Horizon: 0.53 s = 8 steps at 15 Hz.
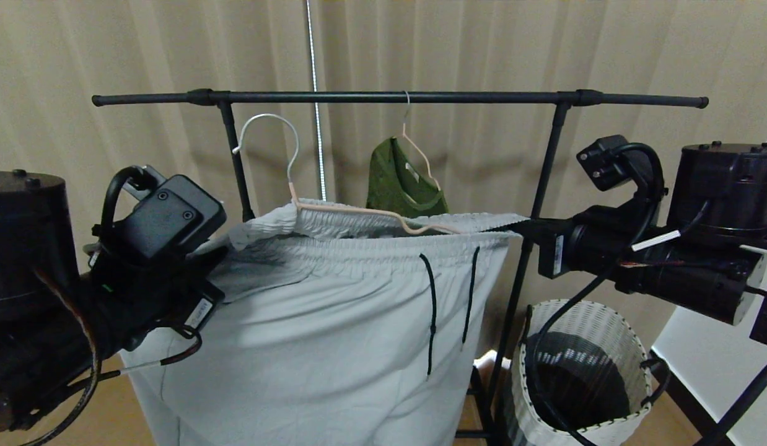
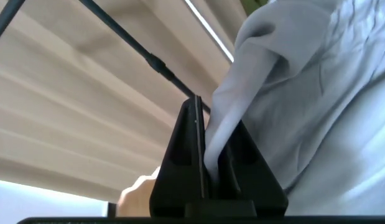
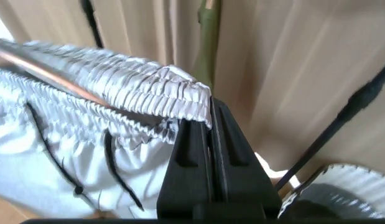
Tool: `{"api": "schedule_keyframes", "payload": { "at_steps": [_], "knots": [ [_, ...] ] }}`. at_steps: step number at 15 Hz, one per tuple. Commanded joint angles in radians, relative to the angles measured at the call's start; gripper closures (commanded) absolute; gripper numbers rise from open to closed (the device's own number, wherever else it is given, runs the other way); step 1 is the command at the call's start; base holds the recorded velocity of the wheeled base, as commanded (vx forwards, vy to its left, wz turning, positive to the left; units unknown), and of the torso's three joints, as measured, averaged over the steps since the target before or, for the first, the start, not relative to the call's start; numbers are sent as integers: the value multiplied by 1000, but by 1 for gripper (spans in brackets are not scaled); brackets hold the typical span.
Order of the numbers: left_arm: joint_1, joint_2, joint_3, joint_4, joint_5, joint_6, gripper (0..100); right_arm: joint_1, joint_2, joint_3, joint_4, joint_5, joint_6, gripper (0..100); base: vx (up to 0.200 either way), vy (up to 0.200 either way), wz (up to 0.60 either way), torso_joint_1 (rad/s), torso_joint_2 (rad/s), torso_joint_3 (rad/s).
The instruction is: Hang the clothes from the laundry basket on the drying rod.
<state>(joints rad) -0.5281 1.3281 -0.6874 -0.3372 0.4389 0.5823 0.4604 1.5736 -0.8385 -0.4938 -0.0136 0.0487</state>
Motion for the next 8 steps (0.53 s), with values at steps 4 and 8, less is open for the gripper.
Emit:
{"api": "schedule_keyframes", "payload": {
  "at_steps": [4,8],
  "knots": [
    [63,-7,20,0,-3,82,100,14,-35,-4,15,11,-24,100,0,0,0,0,0,0],
    [62,48,8,-114,11,14,100,167,-84,68,15,24,-27,100,0,0,0,0,0,0]
  ]
}}
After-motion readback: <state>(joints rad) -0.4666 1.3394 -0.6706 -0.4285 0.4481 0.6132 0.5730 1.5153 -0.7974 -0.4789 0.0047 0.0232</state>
